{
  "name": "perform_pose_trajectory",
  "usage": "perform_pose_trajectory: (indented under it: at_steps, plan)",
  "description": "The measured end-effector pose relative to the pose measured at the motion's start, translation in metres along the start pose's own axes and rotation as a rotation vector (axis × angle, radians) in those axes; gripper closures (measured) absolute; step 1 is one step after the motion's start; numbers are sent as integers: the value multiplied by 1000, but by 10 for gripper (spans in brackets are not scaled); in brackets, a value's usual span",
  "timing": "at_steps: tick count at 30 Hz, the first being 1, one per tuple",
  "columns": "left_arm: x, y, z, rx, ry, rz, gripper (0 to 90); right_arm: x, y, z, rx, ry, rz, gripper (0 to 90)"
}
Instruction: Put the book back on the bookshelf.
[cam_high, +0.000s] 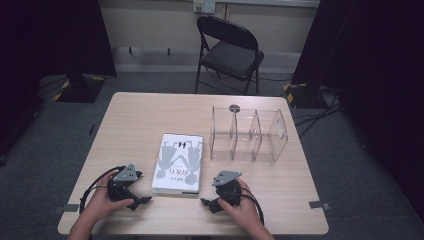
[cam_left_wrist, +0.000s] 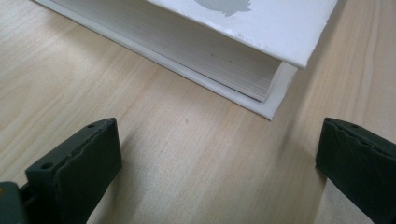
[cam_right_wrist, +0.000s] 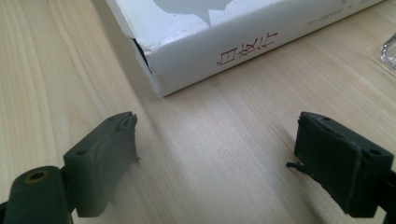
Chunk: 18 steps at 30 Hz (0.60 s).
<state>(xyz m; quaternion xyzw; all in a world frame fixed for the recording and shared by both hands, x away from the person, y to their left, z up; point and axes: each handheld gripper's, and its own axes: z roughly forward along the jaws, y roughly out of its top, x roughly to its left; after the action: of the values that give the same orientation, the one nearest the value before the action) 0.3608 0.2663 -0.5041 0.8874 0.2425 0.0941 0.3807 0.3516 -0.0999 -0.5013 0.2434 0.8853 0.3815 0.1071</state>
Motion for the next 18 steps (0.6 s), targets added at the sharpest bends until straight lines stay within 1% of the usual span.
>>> perform_pose_trajectory:
  at_steps: [3,4,5,6,7,8,9,11,12,13,14,15,16,17,18]
  plan:
    - [-1,1,1,2,11,-7,0,1,0,0,-1,-2,4,120]
    - [-2,3,3,9,31,-16,0,1,0,0,-2,-6,6,120]
    - [-2,3,3,9,31,-16,0,1,0,0,-2,-6,6,120]
    - [-5,5,4,6,35,-30,0,2,0,0,-1,-10,13,119]
    - [-6,5,5,-3,30,-28,0,2,0,1,-4,-11,13,118]
    - [-6,5,5,10,27,-17,0,3,0,1,-3,-11,14,116]
    - [-7,5,6,-1,23,-21,0,3,1,1,-4,-9,13,116]
    - [-8,6,5,11,22,-14,3,3,2,2,-3,-10,12,116]
    - [-9,7,5,2,19,-19,12,4,2,2,-3,-8,11,116]
    - [-10,8,5,1,14,-19,37,4,2,3,-3,-8,11,116]
    - [-10,8,5,1,14,-19,85,4,2,3,-3,-8,11,116]
    - [-10,9,4,-3,8,-3,85,5,2,3,-1,-10,12,117]
    - [-11,10,3,-11,0,4,226,6,3,3,-2,-7,13,116]
    - [-14,13,5,-2,-4,0,217,6,3,3,-3,-6,11,116]
    - [-16,14,6,-2,4,3,201,6,3,3,-4,-7,4,116]
